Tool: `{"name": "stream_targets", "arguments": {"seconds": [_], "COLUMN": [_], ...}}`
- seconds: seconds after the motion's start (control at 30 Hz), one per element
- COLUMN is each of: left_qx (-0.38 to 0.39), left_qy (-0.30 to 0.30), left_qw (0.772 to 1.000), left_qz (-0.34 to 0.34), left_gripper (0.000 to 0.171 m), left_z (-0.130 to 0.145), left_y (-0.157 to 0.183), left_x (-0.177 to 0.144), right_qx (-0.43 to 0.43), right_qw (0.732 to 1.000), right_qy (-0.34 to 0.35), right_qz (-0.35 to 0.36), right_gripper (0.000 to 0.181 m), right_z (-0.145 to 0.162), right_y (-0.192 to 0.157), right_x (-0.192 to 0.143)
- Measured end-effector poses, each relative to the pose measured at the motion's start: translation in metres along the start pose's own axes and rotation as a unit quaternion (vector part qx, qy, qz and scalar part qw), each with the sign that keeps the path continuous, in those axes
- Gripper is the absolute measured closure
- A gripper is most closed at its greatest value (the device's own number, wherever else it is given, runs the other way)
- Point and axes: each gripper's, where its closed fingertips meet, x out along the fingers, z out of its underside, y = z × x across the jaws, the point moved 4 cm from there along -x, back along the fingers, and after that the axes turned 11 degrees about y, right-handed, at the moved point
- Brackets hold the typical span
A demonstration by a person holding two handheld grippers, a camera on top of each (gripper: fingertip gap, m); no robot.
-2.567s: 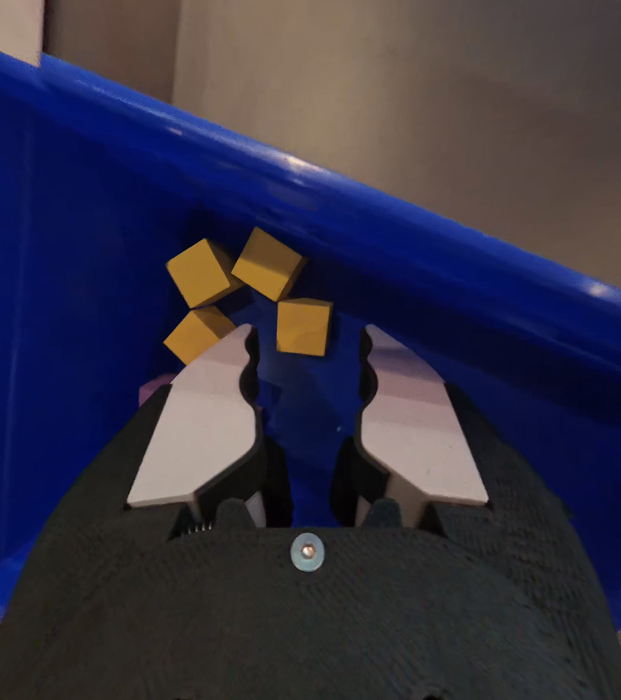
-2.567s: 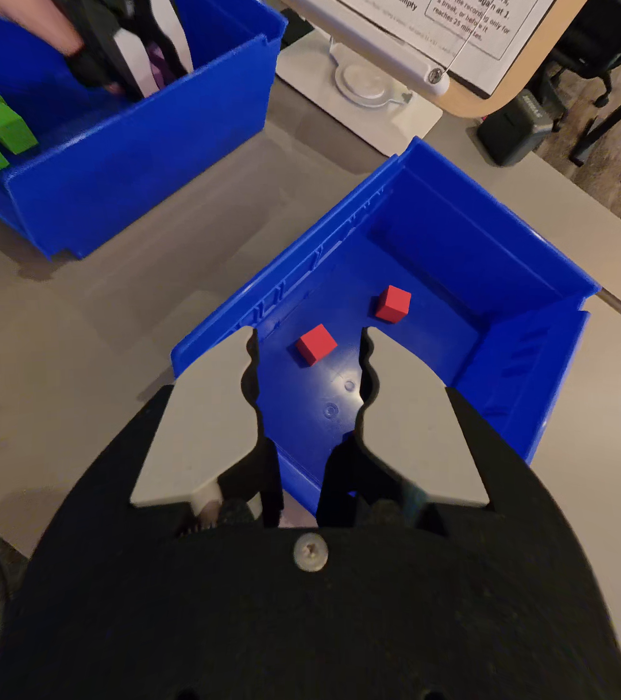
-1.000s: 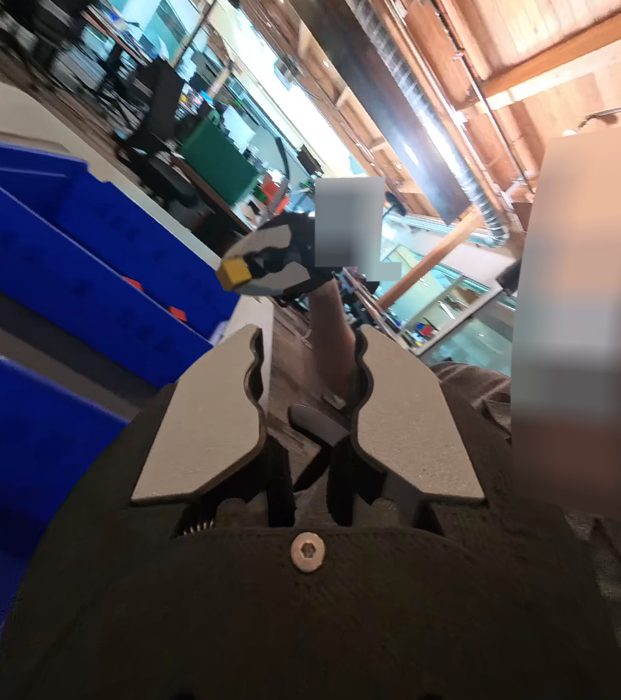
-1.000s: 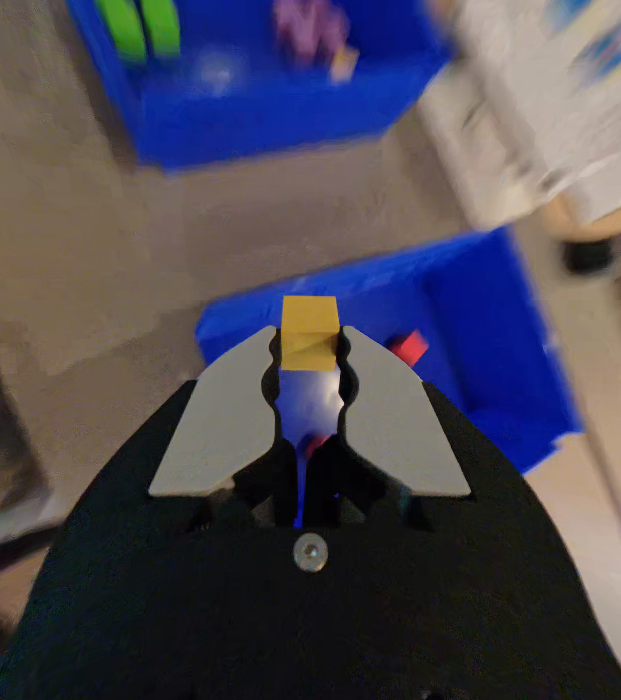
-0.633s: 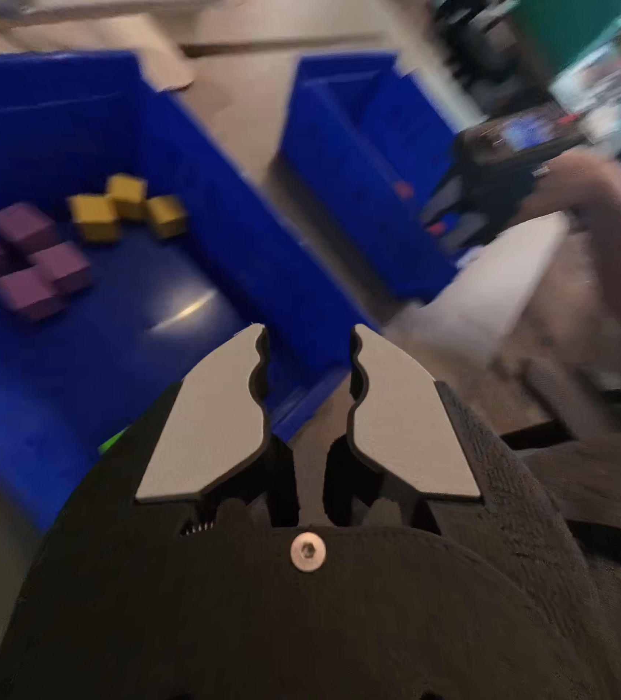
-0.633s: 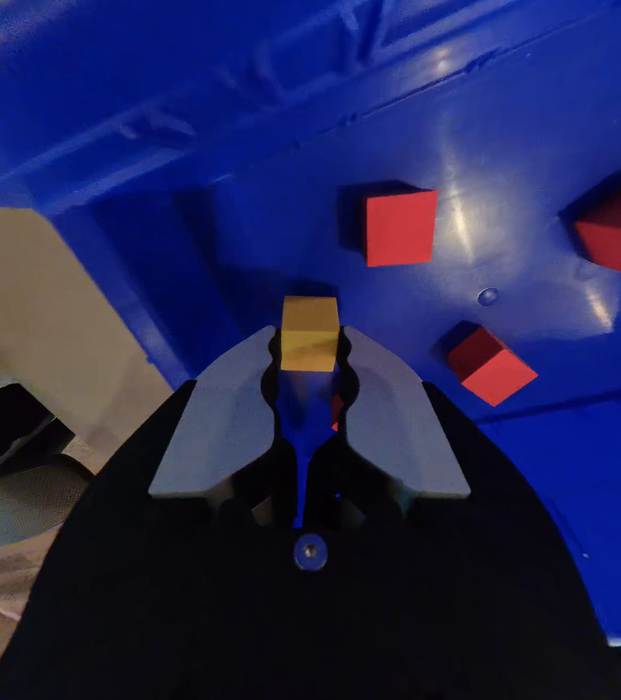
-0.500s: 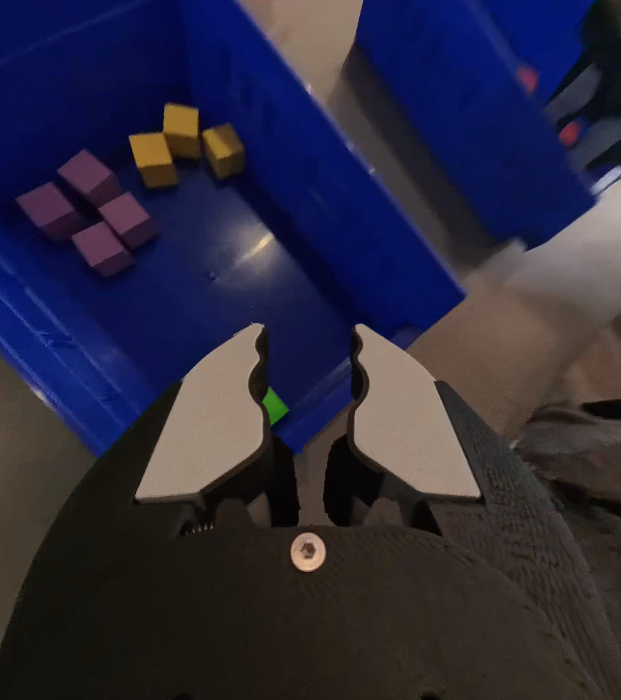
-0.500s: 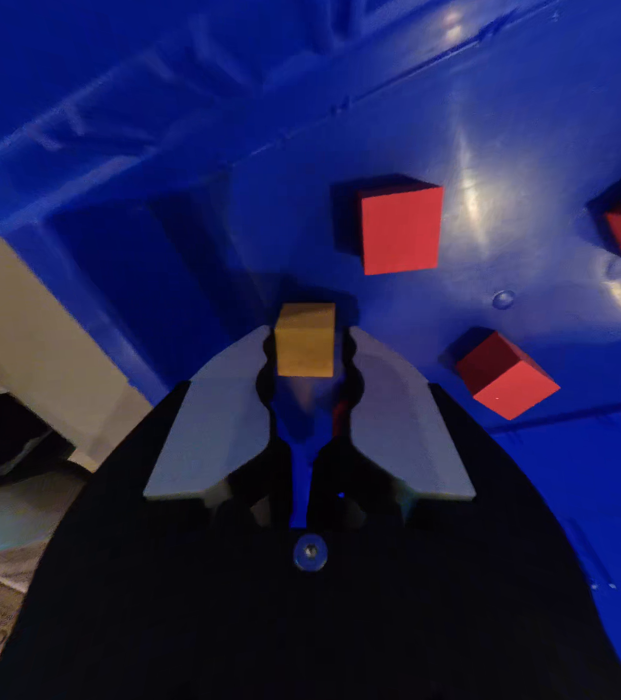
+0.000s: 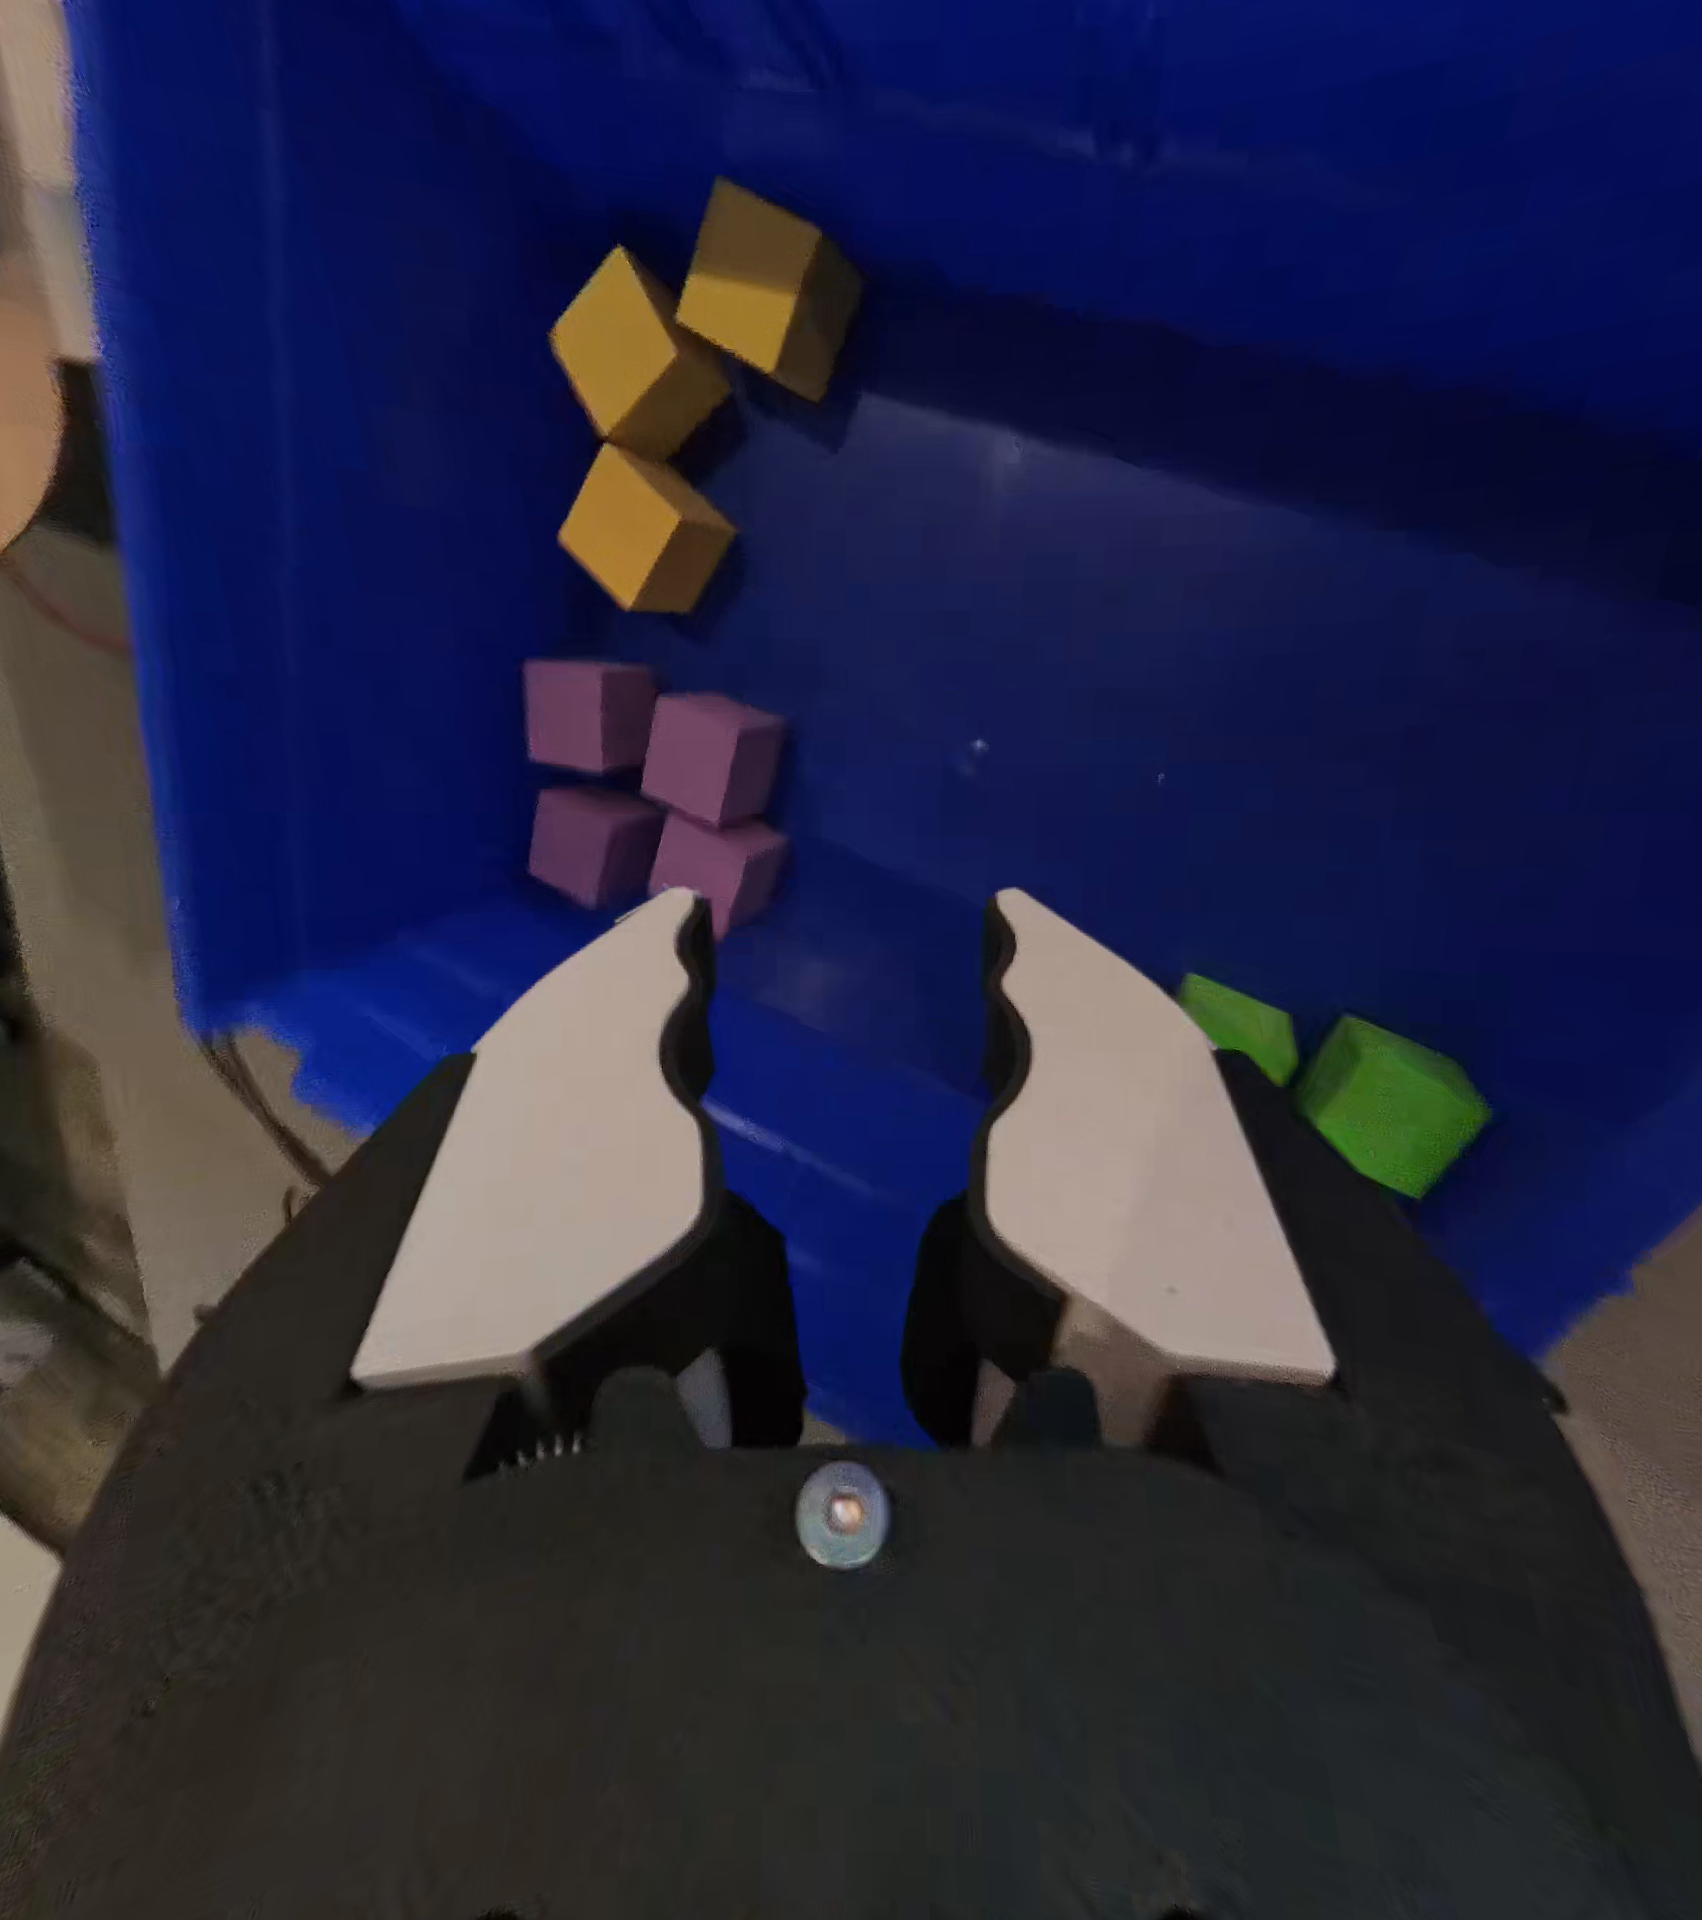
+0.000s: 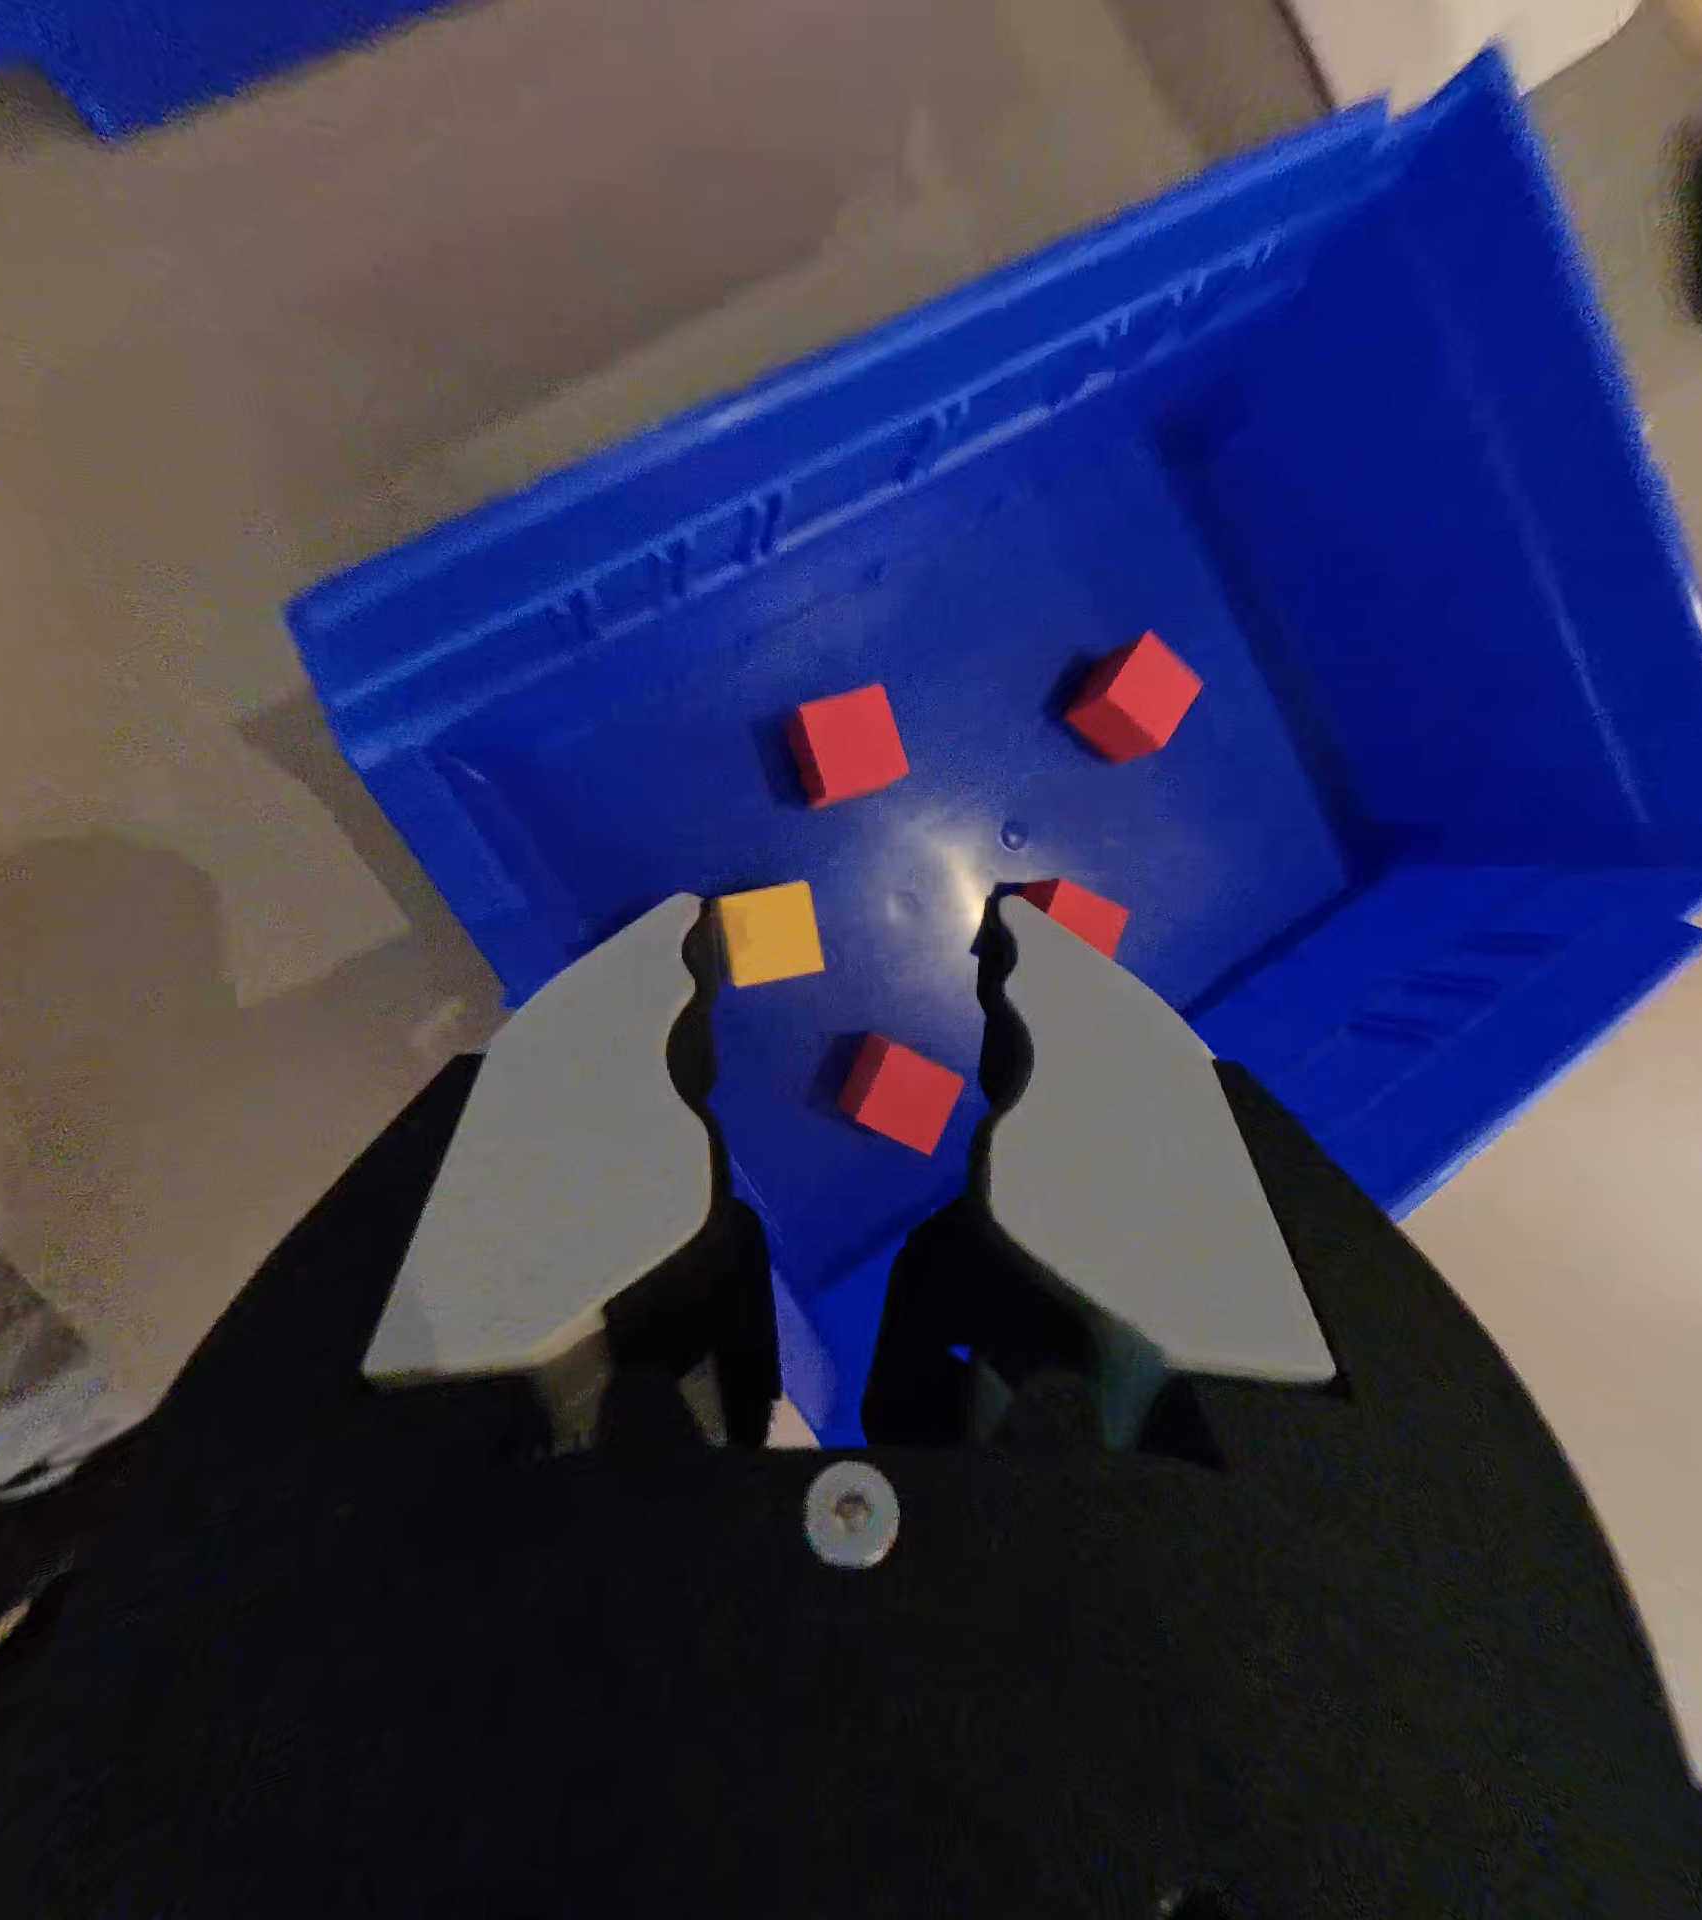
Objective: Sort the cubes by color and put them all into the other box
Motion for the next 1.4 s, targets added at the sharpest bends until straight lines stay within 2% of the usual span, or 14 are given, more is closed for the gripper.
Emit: {"name": "stream_targets", "arguments": {"seconds": [0.2, 0.4, 0.77, 0.83, 0.87, 1.0, 1.07, 1.13, 1.17, 1.23, 1.3, 1.33, 1.4], "left_qx": [0.05, 0.093, 0.085, 0.085, 0.083, 0.053, 0.015, -0.035, -0.066, -0.133, -0.202, -0.241, -0.317], "left_qy": [-0.054, -0.087, -0.119, -0.133, -0.131, -0.091, -0.038, 0.049, 0.105, 0.225, 0.318, 0.339, 0.339], "left_qw": [0.992, 0.985, 0.977, 0.974, 0.974, 0.98, 0.983, 0.978, 0.967, 0.921, 0.845, 0.806, 0.723], "left_qz": [0.106, 0.116, 0.156, 0.162, 0.164, 0.168, 0.177, 0.201, 0.222, 0.29, 0.379, 0.42, 0.512], "left_gripper": [0.12, 0.119, 0.121, 0.131, 0.14, 0.142, 0.142, 0.142, 0.142, 0.142, 0.142, 0.142, 0.142], "left_z": [0.001, 0.005, 0.019, 0.023, 0.022, 0.009, -0.003, -0.023, -0.036, -0.065, -0.088, -0.096, -0.107], "left_y": [-0.023, -0.038, -0.042, -0.041, -0.04, -0.04, -0.035, -0.022, -0.011, 0.013, 0.039, 0.05, 0.072], "left_x": [0.045, 0.06, 0.079, 0.082, 0.082, 0.07, 0.055, 0.031, 0.016, -0.022, -0.059, -0.072, -0.09], "right_qx": [0.005, 0.007, 0.013, 0.012, 0.011, 0.002, -0.003, -0.016, -0.023, -0.05, -0.101, -0.129, -0.181], "right_qw": [0.999, 0.999, 0.997, 0.997, 0.997, 0.996, 0.994, 0.987, 0.978, 0.953, 0.928, 0.916, 0.892], "right_qy": [0.045, 0.053, 0.077, 0.078, 0.079, 0.085, 0.107, 0.162, 0.206, 0.298, 0.358, 0.381, 0.413], "right_qz": [0.01, 0.004, 0.02, 0.022, 0.023, 0.025, 0.024, 0.014, 0.005, -0.012, 0.006, 0.015, 0.027], "right_gripper": [0.132, 0.134, 0.134, 0.134, 0.134, 0.136, 0.136, 0.136, 0.137, 0.137, 0.137, 0.137, 0.14], "right_z": [0.002, 0.006, 0.001, 0.0, 0.0, -0.005, -0.013, -0.028, -0.04, -0.065, -0.088, -0.098, -0.118], "right_y": [-0.023, -0.03, -0.027, -0.028, -0.03, -0.035, -0.04, -0.048, -0.054, -0.071, -0.084, -0.09, -0.103], "right_x": [-0.008, -0.008, -0.009, -0.009, -0.008, -0.007, -0.008, -0.01, -0.012, -0.014, -0.014, -0.014, -0.012]}}
